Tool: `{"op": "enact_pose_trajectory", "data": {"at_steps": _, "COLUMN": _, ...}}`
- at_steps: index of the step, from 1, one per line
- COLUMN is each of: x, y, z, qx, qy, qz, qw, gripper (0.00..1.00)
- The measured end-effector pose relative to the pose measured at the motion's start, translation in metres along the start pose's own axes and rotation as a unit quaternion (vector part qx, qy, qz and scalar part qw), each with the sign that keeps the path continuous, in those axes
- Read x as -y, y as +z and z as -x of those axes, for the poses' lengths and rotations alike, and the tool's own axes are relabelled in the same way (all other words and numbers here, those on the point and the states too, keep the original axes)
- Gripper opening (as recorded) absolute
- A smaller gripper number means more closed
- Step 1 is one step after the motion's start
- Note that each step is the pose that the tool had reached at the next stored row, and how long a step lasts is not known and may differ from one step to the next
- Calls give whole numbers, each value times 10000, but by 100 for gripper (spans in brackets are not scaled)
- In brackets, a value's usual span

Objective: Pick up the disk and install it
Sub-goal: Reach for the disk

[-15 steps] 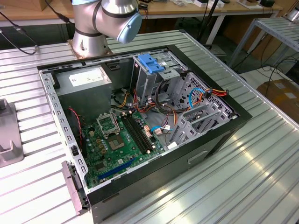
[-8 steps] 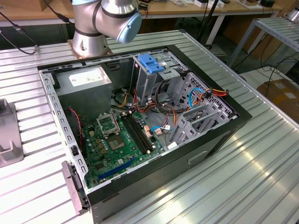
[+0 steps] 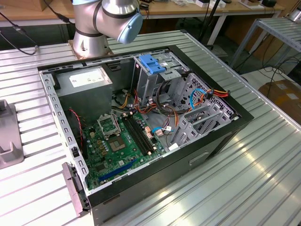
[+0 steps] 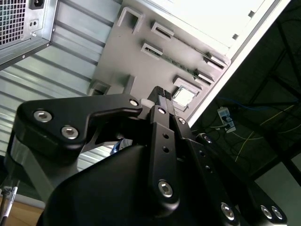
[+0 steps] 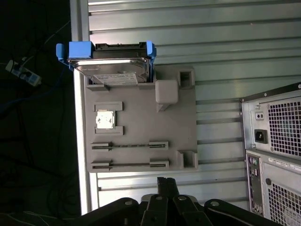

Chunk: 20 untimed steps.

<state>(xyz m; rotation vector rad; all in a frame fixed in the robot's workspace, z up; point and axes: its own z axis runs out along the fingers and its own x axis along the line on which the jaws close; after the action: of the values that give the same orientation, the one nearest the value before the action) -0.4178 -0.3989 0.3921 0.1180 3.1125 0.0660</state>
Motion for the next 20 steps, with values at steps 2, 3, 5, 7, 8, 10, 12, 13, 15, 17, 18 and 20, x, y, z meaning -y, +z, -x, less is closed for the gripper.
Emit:
{"op": "enact_pose_trajectory", "data": {"at_steps": 2, "x": 1, "y": 0, "z": -8, "qx": 0, "qy": 0, "qz": 0, "qw": 10000, "gripper": 10}}
{"op": "enact_pose_trajectory", "data": {"at_steps": 3, "x": 1, "y": 0, "z": -11, "qx": 0, "qy": 0, "qz": 0, "qw": 10000, "gripper": 10}}
{"op": "enact_pose_trajectory", "data": {"at_steps": 5, "x": 2, "y": 0, "z": -17, "qx": 0, "qy": 0, "qz": 0, "qw": 10000, "gripper": 10}}
{"op": "enact_pose_trajectory", "data": {"at_steps": 7, "x": 2, "y": -1, "z": -25, "qx": 0, "qy": 0, "qz": 0, "qw": 10000, "gripper": 10}}
{"op": "enact_pose_trajectory", "data": {"at_steps": 8, "x": 2, "y": -1, "z": -29, "qx": 0, "qy": 0, "qz": 0, "qw": 10000, "gripper": 10}}
{"op": "enact_pose_trajectory", "data": {"at_steps": 10, "x": 3, "y": -1, "z": -35, "qx": 0, "qy": 0, "qz": 0, "qw": 10000, "gripper": 10}}
{"op": "enact_pose_trajectory", "data": {"at_steps": 12, "x": 3, "y": -1, "z": -41, "qx": 0, "qy": 0, "qz": 0, "qw": 10000, "gripper": 10}}
{"op": "enact_pose_trajectory", "data": {"at_steps": 13, "x": 3, "y": -1, "z": -44, "qx": 0, "qy": 0, "qz": 0, "qw": 10000, "gripper": 10}}
{"op": "enact_pose_trajectory", "data": {"at_steps": 15, "x": 4, "y": -1, "z": -50, "qx": 0, "qy": 0, "qz": 0, "qw": 10000, "gripper": 10}}
{"op": "enact_pose_trajectory", "data": {"at_steps": 17, "x": 5, "y": -2, "z": -60, "qx": 0, "qy": 0, "qz": 0, "qw": 10000, "gripper": 10}}
{"op": "enact_pose_trajectory", "data": {"at_steps": 18, "x": 5, "y": -1, "z": -66, "qx": 0, "qy": 0, "qz": 0, "qw": 10000, "gripper": 10}}
{"op": "enact_pose_trajectory", "data": {"at_steps": 20, "x": 6, "y": -2, "z": -75, "qx": 0, "qy": 0, "qz": 0, "qw": 10000, "gripper": 10}}
